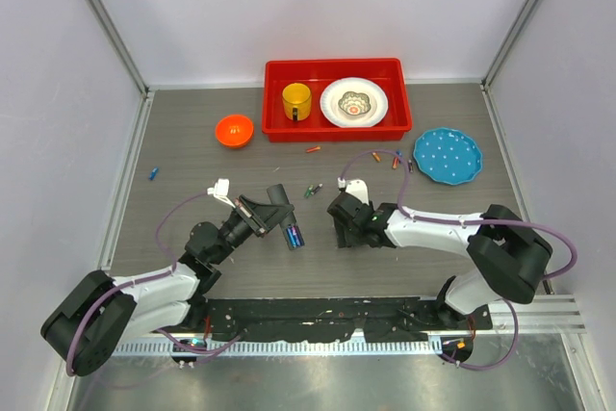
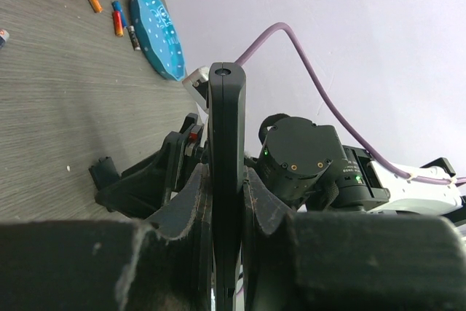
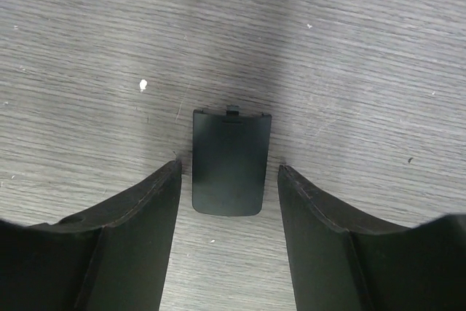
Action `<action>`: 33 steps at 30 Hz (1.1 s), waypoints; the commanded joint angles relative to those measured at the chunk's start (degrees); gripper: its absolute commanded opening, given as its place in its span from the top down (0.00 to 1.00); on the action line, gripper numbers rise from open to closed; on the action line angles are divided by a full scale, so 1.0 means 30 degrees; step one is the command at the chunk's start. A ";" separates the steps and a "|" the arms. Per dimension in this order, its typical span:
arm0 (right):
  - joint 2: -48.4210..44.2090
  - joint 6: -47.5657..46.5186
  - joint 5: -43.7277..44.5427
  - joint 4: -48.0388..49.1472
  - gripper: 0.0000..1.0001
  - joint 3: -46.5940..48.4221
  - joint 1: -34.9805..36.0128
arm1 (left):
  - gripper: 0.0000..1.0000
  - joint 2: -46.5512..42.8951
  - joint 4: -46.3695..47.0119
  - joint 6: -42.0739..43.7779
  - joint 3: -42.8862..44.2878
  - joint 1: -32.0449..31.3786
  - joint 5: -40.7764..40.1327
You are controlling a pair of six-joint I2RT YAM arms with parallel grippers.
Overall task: Load the batteries into the remote control
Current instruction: Pick up the battery cover at the center of the board.
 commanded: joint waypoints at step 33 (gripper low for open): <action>-0.3139 -0.1786 -0.1359 -0.4371 0.93 0.2681 -0.0657 | 1.00 0.0979 0.0532 0.0436 0.1384 -0.0091 -0.0507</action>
